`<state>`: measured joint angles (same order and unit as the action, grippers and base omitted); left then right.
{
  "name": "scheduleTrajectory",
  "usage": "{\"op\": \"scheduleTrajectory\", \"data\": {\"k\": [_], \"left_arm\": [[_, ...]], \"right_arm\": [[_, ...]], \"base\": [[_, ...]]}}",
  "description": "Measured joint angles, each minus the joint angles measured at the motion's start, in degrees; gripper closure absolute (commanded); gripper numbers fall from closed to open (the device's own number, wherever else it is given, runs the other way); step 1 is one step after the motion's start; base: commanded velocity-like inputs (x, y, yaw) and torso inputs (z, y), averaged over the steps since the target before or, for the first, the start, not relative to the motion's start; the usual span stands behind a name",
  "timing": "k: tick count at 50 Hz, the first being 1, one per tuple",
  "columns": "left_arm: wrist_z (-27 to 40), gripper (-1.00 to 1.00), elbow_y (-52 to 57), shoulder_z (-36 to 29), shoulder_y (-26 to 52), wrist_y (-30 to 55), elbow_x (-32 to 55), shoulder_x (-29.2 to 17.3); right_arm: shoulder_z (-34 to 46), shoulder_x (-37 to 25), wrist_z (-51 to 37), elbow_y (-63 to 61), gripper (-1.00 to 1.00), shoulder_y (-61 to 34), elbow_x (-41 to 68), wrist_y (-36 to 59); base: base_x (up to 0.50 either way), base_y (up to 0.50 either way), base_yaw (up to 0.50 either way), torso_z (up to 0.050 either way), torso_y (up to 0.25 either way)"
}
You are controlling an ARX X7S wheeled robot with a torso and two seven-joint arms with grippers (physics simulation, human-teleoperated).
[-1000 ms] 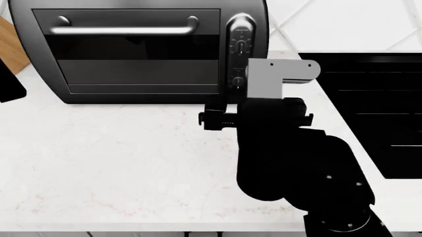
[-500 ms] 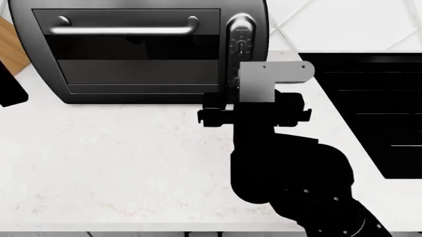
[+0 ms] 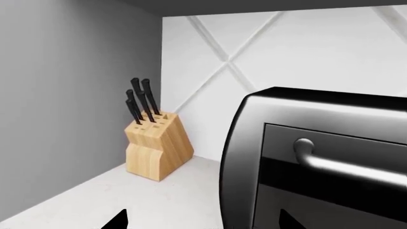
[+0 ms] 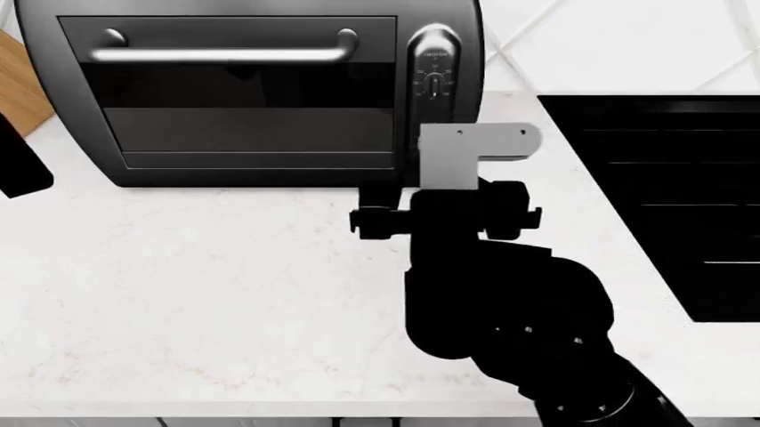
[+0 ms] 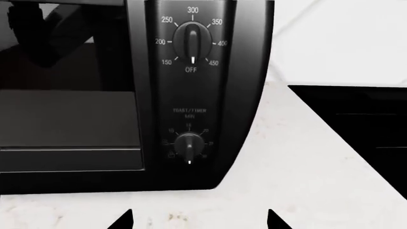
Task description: Turn on the toaster oven by setting the timer.
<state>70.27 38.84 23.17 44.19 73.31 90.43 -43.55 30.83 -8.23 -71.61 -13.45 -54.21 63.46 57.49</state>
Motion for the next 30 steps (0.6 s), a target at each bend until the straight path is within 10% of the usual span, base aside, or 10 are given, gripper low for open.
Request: {"op": "scheduleTrajectory", "data": {"k": [30], "left_arm": [[-0.77, -1.00, -0.27, -0.63, -1.21, -1.43, -1.01, -0.23]], "right_arm": [[3.44, 1.38, 5.21, 7.78, -1.00, -3.43, -4.38, -4.29]], "base": [[0.00, 0.00, 0.00, 0.000, 0.000]]}}
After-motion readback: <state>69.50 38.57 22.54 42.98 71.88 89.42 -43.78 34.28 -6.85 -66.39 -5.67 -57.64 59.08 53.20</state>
